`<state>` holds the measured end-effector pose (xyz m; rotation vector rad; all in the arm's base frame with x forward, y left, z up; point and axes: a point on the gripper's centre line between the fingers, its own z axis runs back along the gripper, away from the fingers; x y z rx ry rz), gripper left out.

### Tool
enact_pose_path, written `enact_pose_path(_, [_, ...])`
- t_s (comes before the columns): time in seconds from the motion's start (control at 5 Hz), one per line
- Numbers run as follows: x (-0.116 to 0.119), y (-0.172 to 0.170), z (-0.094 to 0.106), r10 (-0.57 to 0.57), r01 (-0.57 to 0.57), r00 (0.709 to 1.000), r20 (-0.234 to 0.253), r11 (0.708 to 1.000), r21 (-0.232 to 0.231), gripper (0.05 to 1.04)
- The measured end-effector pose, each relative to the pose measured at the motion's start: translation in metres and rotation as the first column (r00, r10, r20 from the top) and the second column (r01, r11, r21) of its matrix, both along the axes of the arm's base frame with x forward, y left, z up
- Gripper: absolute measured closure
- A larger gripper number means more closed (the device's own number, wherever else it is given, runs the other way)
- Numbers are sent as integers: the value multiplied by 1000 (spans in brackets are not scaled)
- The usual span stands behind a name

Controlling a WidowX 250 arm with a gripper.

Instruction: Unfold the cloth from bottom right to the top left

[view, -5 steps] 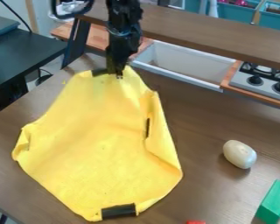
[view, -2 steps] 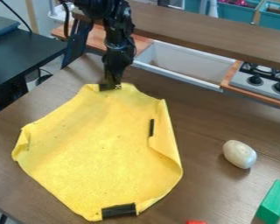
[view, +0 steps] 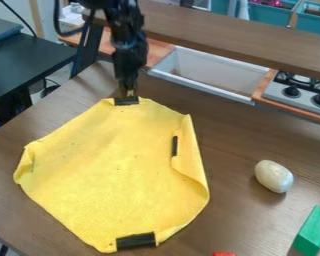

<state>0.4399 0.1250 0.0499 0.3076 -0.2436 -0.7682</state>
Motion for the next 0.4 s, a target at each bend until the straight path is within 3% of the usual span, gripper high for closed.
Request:
enact_pose_path(0.2, [-13,-8,18,-40,42,999,36,998,-51,83])
enact_pose_path(0.4, [-39,-21,35,-122,120,992,-12,986,-118,83])
